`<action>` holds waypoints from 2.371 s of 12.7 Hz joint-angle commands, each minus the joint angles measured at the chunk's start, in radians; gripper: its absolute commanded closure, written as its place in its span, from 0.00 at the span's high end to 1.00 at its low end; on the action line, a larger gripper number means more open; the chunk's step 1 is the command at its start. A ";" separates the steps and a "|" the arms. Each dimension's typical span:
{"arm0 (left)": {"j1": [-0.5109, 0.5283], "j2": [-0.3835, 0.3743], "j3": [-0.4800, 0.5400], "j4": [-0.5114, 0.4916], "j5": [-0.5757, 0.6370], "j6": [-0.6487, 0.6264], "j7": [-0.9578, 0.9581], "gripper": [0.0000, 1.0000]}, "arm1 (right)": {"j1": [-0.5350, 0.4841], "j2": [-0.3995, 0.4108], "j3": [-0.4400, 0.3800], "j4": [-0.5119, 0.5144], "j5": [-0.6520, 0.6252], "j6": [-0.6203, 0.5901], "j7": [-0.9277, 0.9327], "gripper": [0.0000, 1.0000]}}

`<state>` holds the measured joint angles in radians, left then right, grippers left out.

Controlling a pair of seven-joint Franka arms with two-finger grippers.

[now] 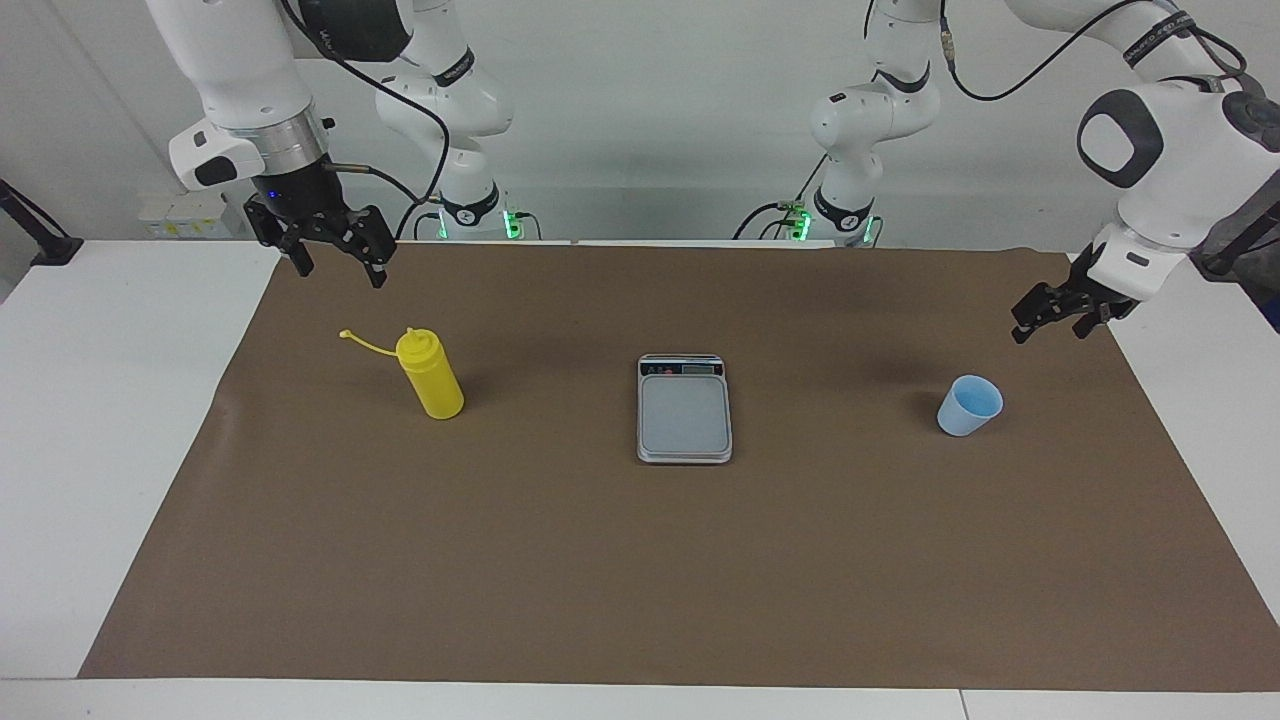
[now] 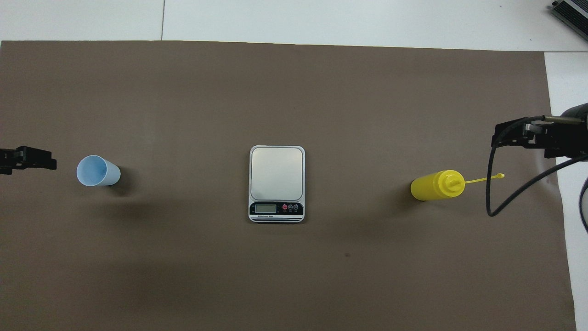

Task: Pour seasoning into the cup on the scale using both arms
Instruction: 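Move the left gripper down to the light blue cup, then close the left gripper on the light blue cup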

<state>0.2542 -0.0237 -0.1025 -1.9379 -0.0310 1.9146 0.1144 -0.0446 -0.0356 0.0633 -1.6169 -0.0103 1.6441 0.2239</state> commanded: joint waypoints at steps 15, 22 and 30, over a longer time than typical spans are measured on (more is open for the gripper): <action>0.039 0.013 -0.008 -0.303 -0.015 0.415 0.011 1.00 | -0.008 -0.001 0.001 0.005 0.023 -0.017 -0.014 1.00; 0.028 0.054 -0.008 -0.305 -0.017 0.475 0.010 1.00 | -0.008 0.000 0.001 0.005 0.023 -0.017 -0.014 1.00; 0.011 0.085 -0.008 -0.308 -0.017 0.481 -0.004 0.85 | -0.008 0.000 0.001 0.005 0.023 -0.017 -0.014 1.00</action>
<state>0.2835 0.0560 -0.1194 -2.2319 -0.0324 2.3670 0.1163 -0.0446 -0.0356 0.0634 -1.6169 -0.0103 1.6441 0.2239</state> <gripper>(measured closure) 0.101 0.000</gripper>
